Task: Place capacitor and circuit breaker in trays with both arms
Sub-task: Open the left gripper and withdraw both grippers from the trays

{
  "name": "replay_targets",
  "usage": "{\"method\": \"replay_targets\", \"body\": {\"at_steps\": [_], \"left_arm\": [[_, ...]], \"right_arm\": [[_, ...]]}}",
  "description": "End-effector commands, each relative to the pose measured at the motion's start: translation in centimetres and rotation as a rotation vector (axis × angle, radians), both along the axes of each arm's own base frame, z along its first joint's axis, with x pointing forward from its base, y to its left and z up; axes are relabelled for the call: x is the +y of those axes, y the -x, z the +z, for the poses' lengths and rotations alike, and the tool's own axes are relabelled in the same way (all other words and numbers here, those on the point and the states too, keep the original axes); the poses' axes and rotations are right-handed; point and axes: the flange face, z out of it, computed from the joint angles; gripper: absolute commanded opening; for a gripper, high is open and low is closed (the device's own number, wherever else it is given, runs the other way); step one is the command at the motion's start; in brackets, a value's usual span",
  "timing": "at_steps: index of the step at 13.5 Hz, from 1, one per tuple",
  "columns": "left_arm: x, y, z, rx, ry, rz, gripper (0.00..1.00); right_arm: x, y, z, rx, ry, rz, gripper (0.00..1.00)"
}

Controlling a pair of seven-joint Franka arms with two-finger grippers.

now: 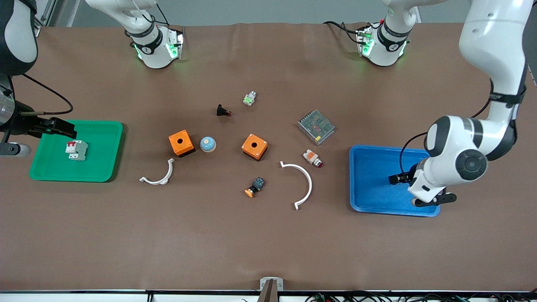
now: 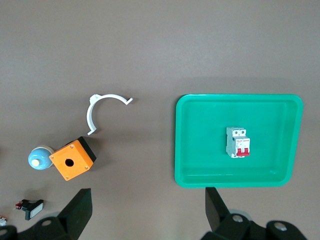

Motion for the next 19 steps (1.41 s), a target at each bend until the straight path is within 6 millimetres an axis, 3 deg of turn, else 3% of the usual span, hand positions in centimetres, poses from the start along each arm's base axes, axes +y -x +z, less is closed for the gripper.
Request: {"method": "replay_targets", "body": {"at_steps": [1,4,6,11,14,16,19], "left_arm": [[1.9,1.4,7.9,-0.055,0.004,-0.068,0.99],[2.9,2.7,13.6,-0.099,0.039,-0.039,0.99],[2.9,3.5,16.6,-0.133,0.030,-0.037,0.99],[4.4,5.2,24.1,-0.250,0.072,-0.005,0.99],[4.3,6.2,28.6,-0.284,0.065,-0.007,0.99],[4.3,6.4,31.3,-0.292,0.066,-0.012,0.99],[4.4,6.3,33.1,-0.326,0.067,-0.011,0.99]], "right_arm": [[0.4,0.2,-0.2,0.058,-0.003,-0.002,1.00],[0.6,0.7,-0.2,0.061,-0.006,0.000,1.00],[1.4,2.2,1.2,0.046,-0.009,0.020,1.00],[0.9,6.1,4.2,0.001,-0.017,0.013,1.00],[0.5,7.2,5.3,-0.019,-0.019,0.010,1.00],[0.5,8.0,6.7,-0.045,-0.020,0.012,1.00],[0.5,8.9,8.3,-0.080,-0.021,0.014,1.00]]}}
